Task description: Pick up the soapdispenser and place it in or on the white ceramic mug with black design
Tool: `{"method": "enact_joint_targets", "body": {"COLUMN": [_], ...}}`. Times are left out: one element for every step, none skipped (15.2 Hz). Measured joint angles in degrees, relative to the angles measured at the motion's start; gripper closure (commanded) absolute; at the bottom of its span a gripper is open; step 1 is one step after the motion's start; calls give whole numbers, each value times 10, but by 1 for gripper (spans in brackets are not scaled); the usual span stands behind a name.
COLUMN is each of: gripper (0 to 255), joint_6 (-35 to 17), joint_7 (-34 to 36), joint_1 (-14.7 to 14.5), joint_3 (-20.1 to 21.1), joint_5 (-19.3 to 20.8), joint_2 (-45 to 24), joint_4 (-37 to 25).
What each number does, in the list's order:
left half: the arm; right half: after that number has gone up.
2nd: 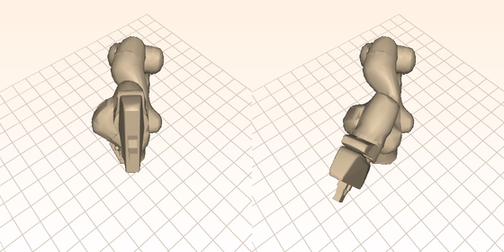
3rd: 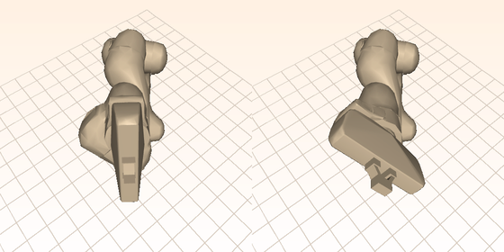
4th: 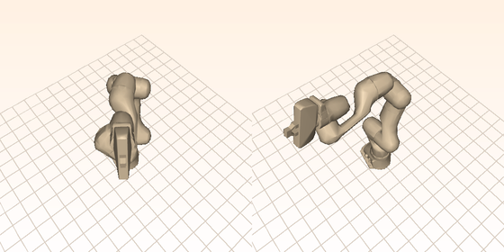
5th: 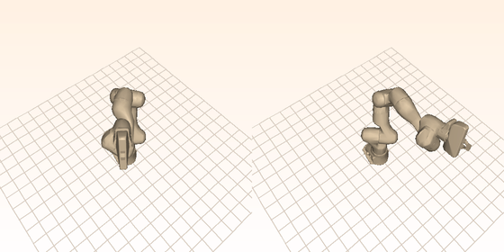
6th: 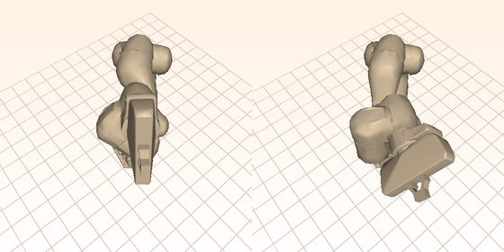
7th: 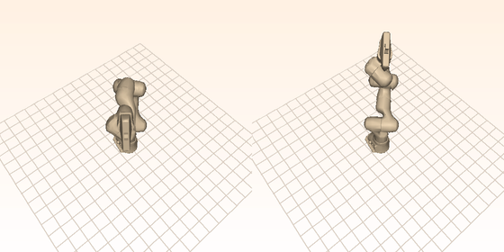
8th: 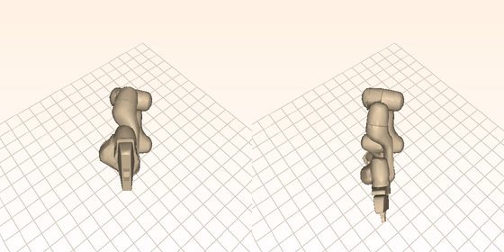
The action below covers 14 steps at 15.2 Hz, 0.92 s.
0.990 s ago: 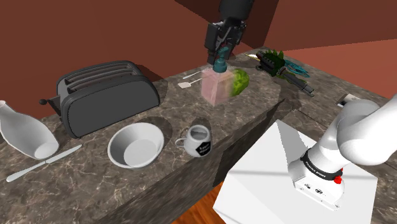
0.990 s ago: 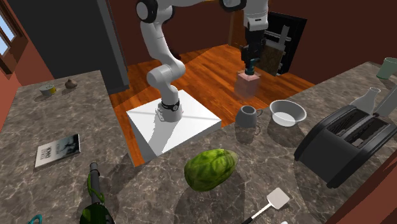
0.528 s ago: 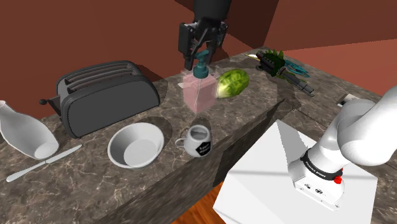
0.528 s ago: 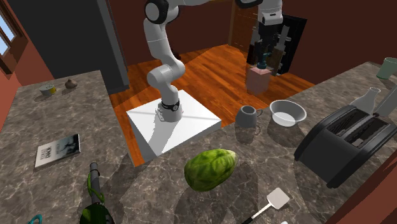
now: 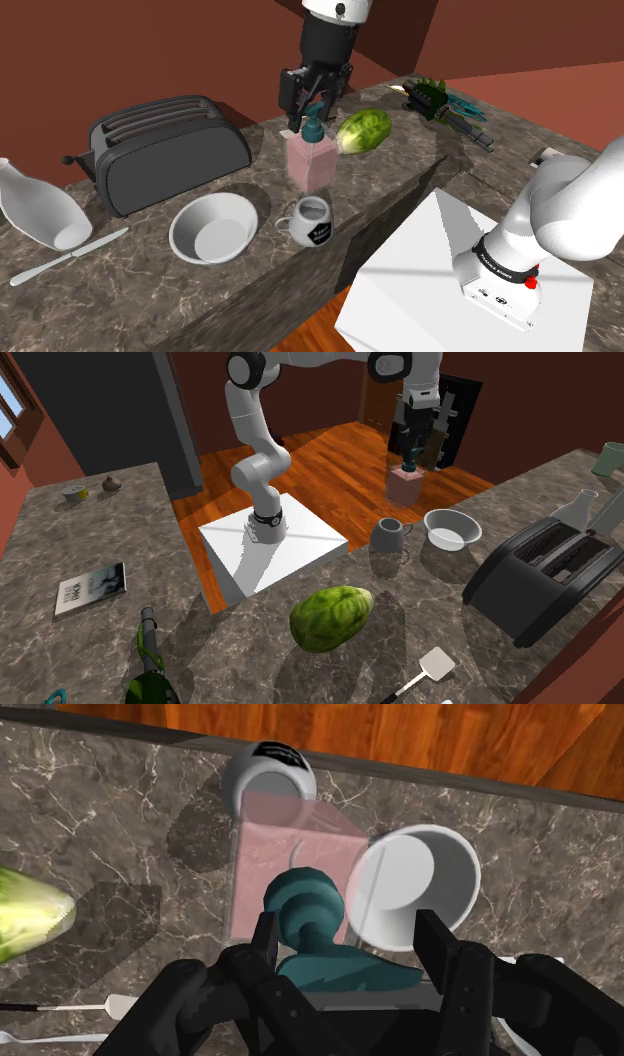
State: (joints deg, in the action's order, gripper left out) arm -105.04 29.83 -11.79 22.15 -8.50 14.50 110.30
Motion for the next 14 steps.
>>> {"method": "enact_joint_targets", "body": {"gripper": [255, 255, 255, 255, 255, 255, 255, 255, 255, 255, 255, 255, 255, 255], "joint_6": [-7, -14, -22, -30, -37, -43, -51, -60, -67, -74, -83, -91, -98, -106], "joint_7": [-1, -2, -2, -3, -4, -4, -3, -4, -4, -4, -5, -6, -6, -7], "joint_1": [0, 0, -1, -1, -1, -2, -2, -2, -3, -3, -4, -3, -4, -4], "joint_3": [0, 0, 1, 1, 1, 2, 3, 4, 4, 5, 6, 6, 6, 6], "joint_5": [0, -1, -2, -2, -3, -3, -3, -4, -5, -5, -5, -5, -5, -6], "joint_2": [-1, 1, 2, 2, 4, 3, 2, 2, 4, 3, 2, 1, -1, 0], "joint_4": [6, 15, 25, 32, 41, 46, 53, 62, 71, 78, 84, 92, 97, 106]}}
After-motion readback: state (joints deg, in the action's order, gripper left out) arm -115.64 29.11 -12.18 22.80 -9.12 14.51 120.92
